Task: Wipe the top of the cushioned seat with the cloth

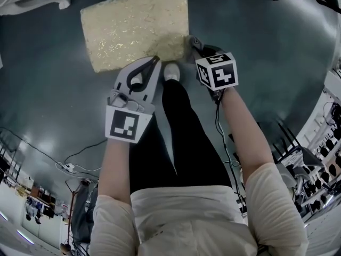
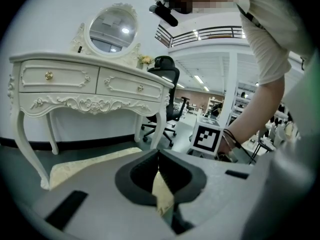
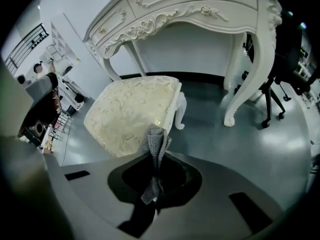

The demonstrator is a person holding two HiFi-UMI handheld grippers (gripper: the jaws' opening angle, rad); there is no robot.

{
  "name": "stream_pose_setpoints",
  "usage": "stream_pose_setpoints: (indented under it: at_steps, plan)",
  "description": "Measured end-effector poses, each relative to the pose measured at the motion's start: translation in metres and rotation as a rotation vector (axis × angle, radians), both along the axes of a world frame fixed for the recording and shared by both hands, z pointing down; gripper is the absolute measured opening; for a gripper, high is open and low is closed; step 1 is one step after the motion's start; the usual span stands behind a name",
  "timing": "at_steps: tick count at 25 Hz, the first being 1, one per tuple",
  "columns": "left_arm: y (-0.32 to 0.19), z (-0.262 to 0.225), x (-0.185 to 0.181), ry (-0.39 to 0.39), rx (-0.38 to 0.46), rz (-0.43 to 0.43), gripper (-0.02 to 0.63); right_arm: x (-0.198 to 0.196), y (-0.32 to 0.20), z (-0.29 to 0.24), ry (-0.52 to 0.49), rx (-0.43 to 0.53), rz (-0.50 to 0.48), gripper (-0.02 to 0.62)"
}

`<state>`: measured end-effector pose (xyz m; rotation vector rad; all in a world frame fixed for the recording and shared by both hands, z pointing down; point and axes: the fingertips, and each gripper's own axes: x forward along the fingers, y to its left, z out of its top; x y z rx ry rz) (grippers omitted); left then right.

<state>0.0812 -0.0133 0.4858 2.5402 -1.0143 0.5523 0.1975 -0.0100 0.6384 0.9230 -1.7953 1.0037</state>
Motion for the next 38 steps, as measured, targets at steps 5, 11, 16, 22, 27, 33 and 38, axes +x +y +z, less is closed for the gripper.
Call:
stream_pose_setpoints:
  at_steps: [5,11,16,22,27,33,38]
  plan:
    - [-0.003,-0.015,0.001,-0.006,0.013,-0.002,0.003,0.008,-0.005,-0.024,0.003,0.033,0.028,0.028]
    - [-0.011,-0.051,-0.011,0.016,0.055,-0.015,0.003,-0.01,-0.013,-0.07,-0.052,0.121,0.051,0.028]
    - [-0.009,-0.085,-0.036,0.022,0.099,0.006,0.003,-0.038,-0.014,-0.108,-0.084,0.178,0.075,0.028]
    - [-0.008,-0.12,-0.074,0.031,0.114,0.006,0.003,-0.084,-0.013,-0.151,-0.122,0.223,0.084,0.028]
    - [-0.012,-0.159,-0.1,0.037,0.161,-0.01,0.003,-0.121,-0.016,-0.202,-0.152,0.305,0.067,0.028]
    - [-0.011,-0.22,-0.13,0.031,0.179,-0.014,0.003,-0.156,-0.029,-0.284,-0.209,0.46,0.069,0.028]
    - [-0.012,-0.277,-0.141,0.044,0.231,-0.055,0.003,-0.169,-0.032,-0.352,-0.234,0.558,0.0,0.028]
